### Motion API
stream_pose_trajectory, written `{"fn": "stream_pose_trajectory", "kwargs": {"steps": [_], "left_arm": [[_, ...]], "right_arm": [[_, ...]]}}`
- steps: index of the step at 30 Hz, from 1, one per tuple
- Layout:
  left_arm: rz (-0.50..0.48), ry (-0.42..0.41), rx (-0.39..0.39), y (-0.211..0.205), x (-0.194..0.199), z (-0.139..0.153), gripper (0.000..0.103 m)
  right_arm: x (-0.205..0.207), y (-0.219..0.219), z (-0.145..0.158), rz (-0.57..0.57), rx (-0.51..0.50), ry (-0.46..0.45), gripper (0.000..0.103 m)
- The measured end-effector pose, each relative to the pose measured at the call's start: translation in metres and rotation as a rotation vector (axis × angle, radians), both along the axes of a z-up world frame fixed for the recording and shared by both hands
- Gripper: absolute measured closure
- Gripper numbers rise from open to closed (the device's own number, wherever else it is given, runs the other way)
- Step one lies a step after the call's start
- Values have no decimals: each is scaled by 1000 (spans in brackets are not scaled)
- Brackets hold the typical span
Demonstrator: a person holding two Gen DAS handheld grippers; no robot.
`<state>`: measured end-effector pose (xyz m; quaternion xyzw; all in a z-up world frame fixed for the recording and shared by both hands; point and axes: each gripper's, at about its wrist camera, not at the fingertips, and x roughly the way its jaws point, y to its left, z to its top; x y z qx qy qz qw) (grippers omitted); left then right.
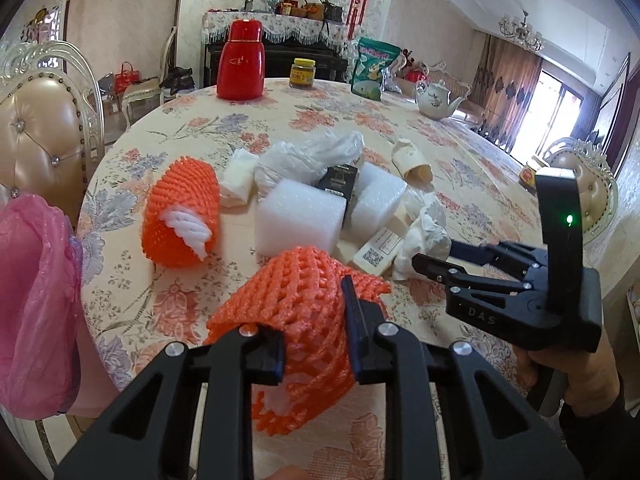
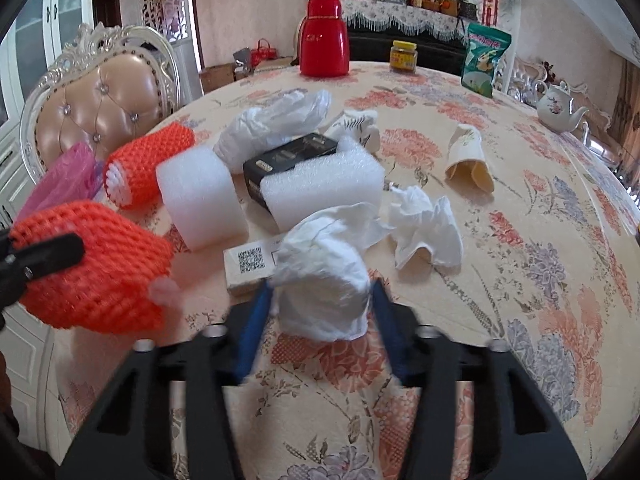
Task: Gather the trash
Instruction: 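Grasp the large orange foam net with the left tool while the right tool grasps a crumpled white tissue, then carry the orange net and tissue over the pink trash bin with both tools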
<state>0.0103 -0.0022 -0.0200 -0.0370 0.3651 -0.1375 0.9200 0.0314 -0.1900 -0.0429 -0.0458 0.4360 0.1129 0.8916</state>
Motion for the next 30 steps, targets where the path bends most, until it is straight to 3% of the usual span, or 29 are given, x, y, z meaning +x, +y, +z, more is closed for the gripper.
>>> {"fn": "stream_pose_trajectory", "kwargs": {"steps": [3,18,30], "left_arm": [[3,-11,-6,3,0,2,82],[42,-106,-21,21,-8,34,82],[242,-232,20,100,-29,81,82]], "right_arm": [[-3,-1,5,3,13,-13,78],[-12,-3,48,10,51,-102,82],[-8,51,85,128,100,-175,82]]}}
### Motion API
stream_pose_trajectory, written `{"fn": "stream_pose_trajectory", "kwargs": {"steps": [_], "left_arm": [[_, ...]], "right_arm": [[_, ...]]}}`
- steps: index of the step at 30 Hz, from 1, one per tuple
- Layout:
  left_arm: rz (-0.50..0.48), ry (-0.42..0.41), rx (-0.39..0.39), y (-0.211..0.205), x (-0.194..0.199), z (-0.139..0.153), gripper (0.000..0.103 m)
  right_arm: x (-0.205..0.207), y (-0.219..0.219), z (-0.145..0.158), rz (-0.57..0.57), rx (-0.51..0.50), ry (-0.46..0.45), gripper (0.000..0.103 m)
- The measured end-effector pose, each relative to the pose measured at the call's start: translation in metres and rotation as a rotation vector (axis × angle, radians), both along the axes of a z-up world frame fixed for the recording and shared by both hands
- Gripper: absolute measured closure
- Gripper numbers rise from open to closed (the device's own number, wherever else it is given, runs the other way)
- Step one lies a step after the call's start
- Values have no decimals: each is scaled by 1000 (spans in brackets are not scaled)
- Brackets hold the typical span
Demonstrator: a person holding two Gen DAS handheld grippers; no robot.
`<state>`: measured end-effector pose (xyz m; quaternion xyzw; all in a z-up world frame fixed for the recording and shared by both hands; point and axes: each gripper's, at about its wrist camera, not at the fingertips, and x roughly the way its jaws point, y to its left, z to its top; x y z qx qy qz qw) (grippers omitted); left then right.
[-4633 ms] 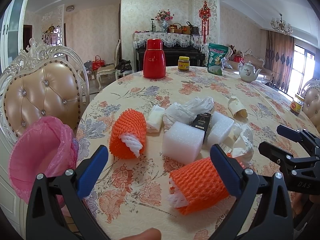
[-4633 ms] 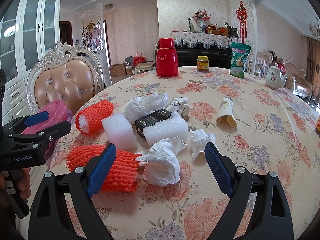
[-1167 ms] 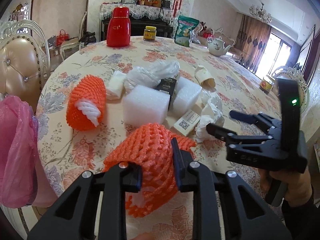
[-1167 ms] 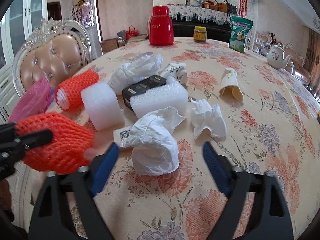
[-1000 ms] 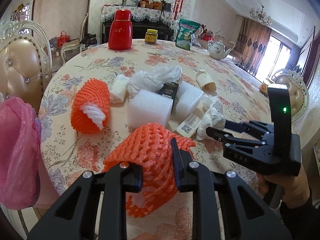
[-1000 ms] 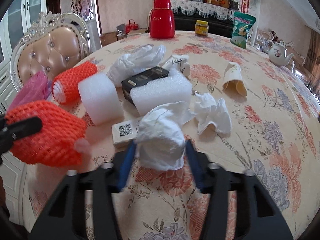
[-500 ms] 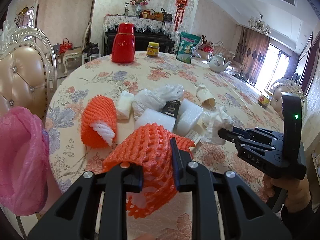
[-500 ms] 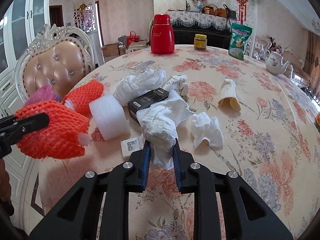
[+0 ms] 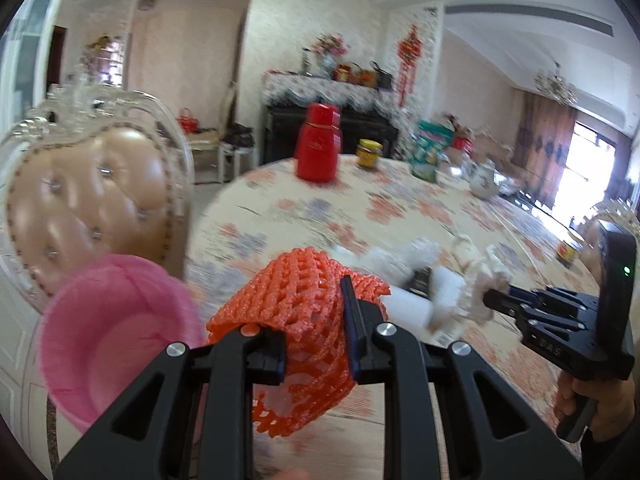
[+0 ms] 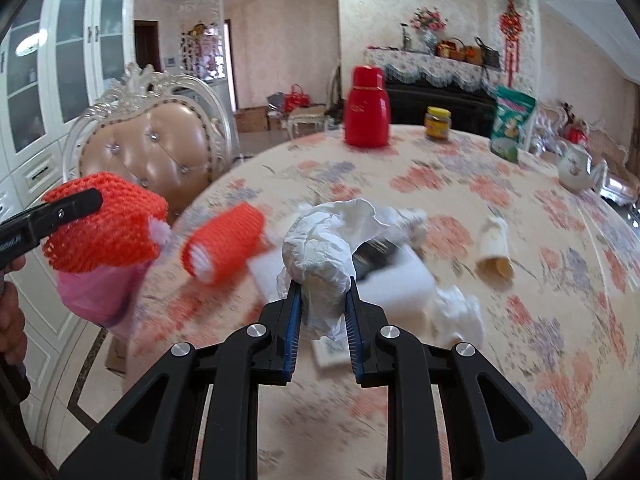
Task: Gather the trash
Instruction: 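Carry the orange net and tissue over the pink trash bin with both tools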
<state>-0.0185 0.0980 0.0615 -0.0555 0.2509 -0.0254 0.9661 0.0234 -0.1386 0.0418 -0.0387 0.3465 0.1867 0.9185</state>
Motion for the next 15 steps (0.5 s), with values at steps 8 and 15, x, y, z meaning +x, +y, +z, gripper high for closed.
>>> {"fn": "stream_pose_trajectory", "kwargs": {"steps": [8,15], "left_arm": [[163,-37,-2,70,-19,14,82],[277,-21,-17,133,-35,11,81]], "right_arm": [[7,63,19,108,24,-25,82],[12,141,25,237,69,-12,82]]}}
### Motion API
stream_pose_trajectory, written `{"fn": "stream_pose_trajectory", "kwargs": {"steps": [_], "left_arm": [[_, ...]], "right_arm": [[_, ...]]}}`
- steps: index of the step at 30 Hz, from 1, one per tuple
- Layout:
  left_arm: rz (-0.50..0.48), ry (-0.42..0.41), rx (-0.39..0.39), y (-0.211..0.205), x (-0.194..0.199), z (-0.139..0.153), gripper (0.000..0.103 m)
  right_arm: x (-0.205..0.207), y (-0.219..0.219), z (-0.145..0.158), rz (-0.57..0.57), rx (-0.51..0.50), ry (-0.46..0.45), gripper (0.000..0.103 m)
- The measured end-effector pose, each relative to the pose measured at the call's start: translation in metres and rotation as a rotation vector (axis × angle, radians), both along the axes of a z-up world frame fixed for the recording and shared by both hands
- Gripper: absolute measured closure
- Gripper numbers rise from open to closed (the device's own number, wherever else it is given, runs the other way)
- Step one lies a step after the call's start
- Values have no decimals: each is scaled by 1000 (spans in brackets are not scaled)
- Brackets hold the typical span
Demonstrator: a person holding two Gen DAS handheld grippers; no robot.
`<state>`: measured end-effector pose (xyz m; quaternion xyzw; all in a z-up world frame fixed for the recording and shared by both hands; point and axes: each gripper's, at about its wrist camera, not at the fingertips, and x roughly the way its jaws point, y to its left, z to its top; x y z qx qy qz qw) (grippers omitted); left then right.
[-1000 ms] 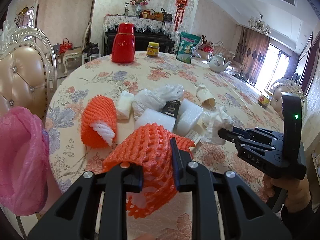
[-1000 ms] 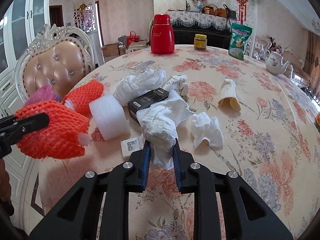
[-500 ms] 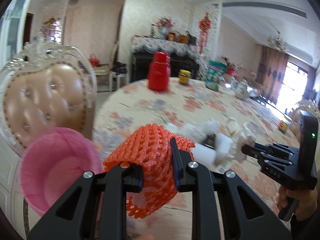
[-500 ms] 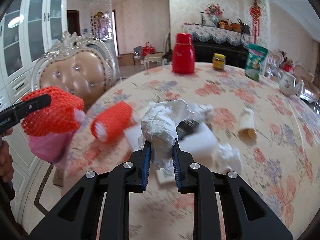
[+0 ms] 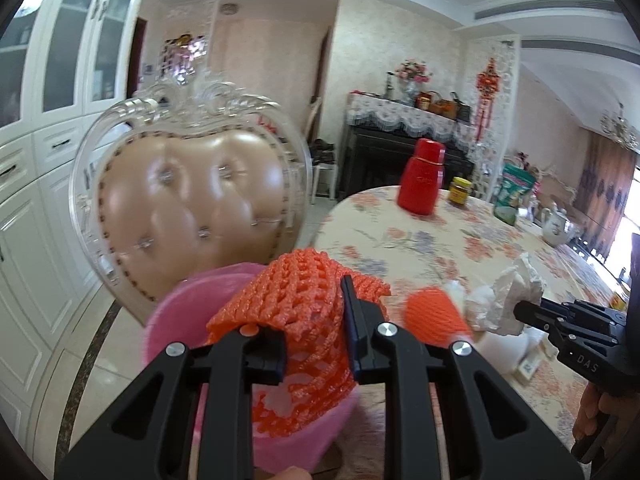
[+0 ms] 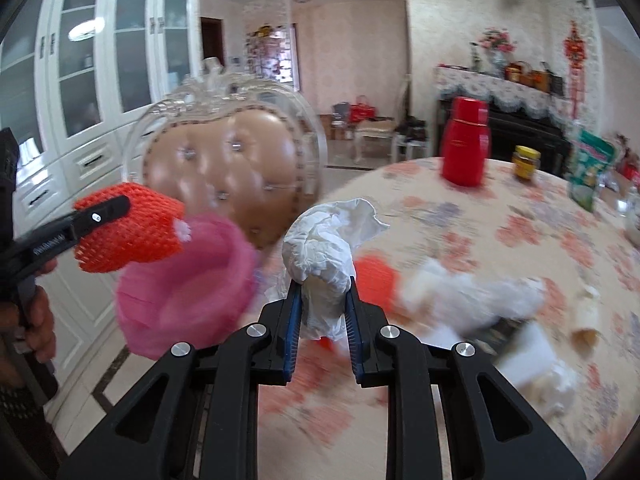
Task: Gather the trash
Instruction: 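Carry the orange net and tissue over the pink trash bin with both tools, then open the left tool to drop the net while the right tool drops the tissue into the bin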
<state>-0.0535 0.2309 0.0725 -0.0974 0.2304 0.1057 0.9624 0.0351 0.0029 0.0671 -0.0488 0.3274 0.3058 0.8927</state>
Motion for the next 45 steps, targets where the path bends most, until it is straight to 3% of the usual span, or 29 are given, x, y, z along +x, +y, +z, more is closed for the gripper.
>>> {"fn": "stream_pose_trajectory", "kwargs": {"steps": [11,13,15,17,25,26,27,29,35,39,45], "left_arm": [[72,51,-49,59,-7,-19,78],[70,54,-61,66,-5,-21,74],[67,61,-74,70,-5,-24,55],[67,67,-84,73,-5,-26,43],[50,79,-148,89,-5,-34,38],[42,76,-161,90,-5,-35,34],[29,74,-177,91,-5,-35,30],[2,70,-222,93,-4,-37,28],[-43,72,-329,101,1,-42,27],[-24,138,-337,105,6,-54,21],[-37,217,-346,104,9,-75,20]], "right_arm": [[3,104,-7,150,0,33,82],[4,117,-10,171,-3,40,82],[4,129,-14,185,-12,44,81],[5,138,-18,202,-19,56,81],[12,157,-35,234,-42,96,79],[12,158,-37,234,-45,100,75],[13,159,-39,230,-47,103,62],[14,159,-40,230,-47,106,47],[16,159,-48,223,-66,117,45],[17,152,-50,201,-68,115,39],[24,138,-52,165,-66,115,36]]}}
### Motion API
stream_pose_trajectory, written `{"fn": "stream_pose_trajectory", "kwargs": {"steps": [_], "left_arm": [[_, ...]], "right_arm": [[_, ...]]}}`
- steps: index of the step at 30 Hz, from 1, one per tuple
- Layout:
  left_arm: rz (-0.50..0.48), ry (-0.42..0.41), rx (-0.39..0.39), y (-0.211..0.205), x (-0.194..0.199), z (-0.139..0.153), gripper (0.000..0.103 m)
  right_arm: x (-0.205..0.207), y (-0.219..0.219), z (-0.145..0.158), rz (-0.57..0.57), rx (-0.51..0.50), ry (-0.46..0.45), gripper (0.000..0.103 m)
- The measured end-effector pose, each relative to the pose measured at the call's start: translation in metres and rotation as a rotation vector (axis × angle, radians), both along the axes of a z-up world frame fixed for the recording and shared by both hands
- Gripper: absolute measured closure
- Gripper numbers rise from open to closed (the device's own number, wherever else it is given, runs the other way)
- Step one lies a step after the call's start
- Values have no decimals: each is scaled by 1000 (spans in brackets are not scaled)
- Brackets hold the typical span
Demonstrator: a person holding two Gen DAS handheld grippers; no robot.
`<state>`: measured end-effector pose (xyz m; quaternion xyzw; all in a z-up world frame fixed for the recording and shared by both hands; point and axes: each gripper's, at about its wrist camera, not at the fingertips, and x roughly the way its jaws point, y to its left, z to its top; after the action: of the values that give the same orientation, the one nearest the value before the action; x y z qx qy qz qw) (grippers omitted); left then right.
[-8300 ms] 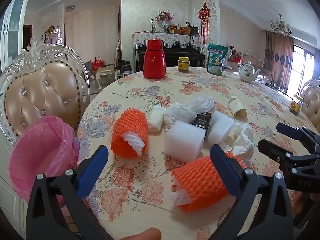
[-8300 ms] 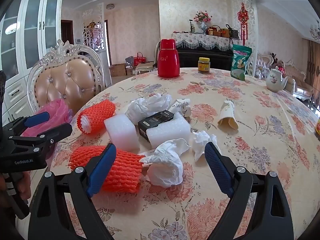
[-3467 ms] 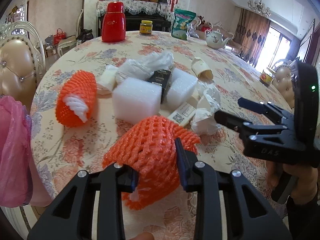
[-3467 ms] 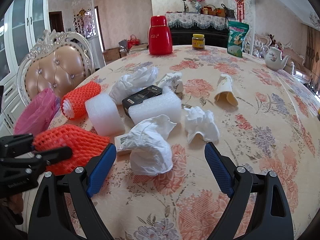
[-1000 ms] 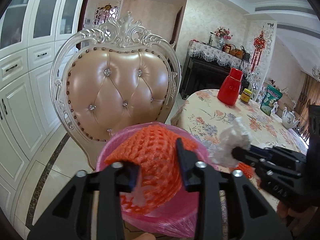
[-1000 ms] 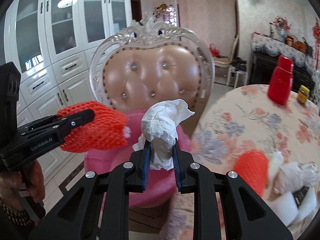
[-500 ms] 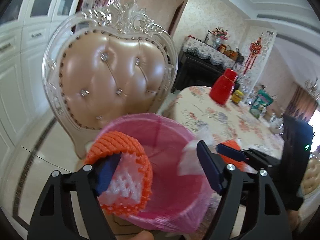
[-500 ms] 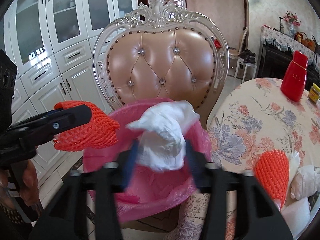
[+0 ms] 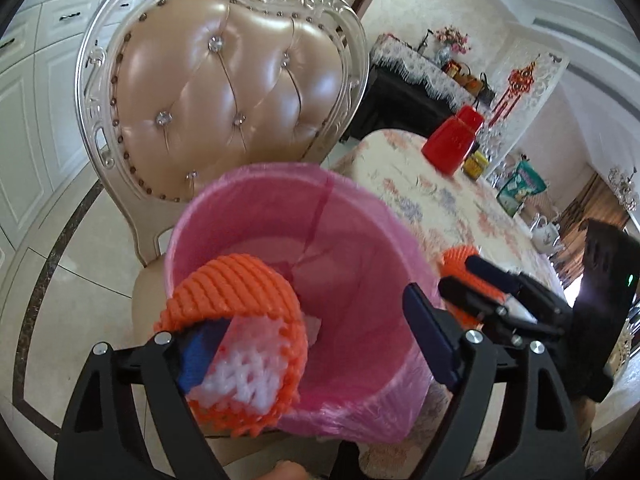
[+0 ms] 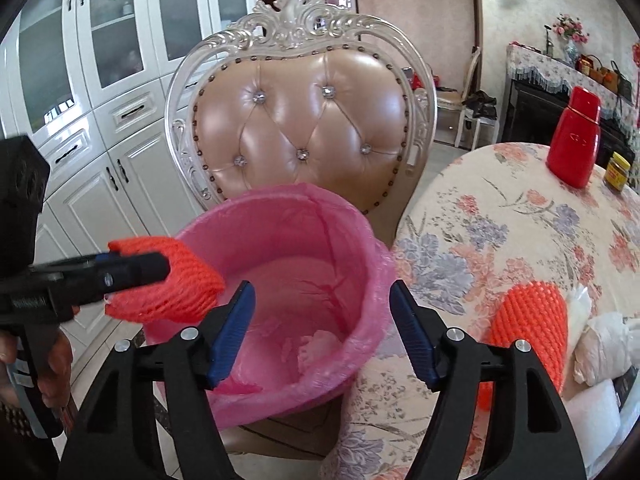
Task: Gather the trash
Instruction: 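Open the left tool to drop the net while the right tool drops the tissue into the bin, then move both tools back over the table toward the foam blocks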
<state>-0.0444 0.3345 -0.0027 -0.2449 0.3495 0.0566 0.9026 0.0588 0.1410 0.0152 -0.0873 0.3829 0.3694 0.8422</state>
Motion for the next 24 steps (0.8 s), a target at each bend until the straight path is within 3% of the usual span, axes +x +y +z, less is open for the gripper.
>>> {"fn": "stream_pose_trajectory", "kwargs": {"steps": [6,10,13,16,24], "left_arm": [[-23,-9,9,-7,2,1,14],[-95,-52,-98,-8,10,-1,14],[-29,-9,-25,-10,12,-3,14],[-48,-15,-47,-10,10,-2,12],[-42,-31,31,-20,-8,15,8]], "right_arm": [[3,-13,0,-32,-2,-9,35],[5,-20,1,-51,7,-8,32],[3,-22,1,-49,0,-12,32],[2,-28,1,-57,-3,-17,30],[2,-51,0,-93,4,-16,29]]}}
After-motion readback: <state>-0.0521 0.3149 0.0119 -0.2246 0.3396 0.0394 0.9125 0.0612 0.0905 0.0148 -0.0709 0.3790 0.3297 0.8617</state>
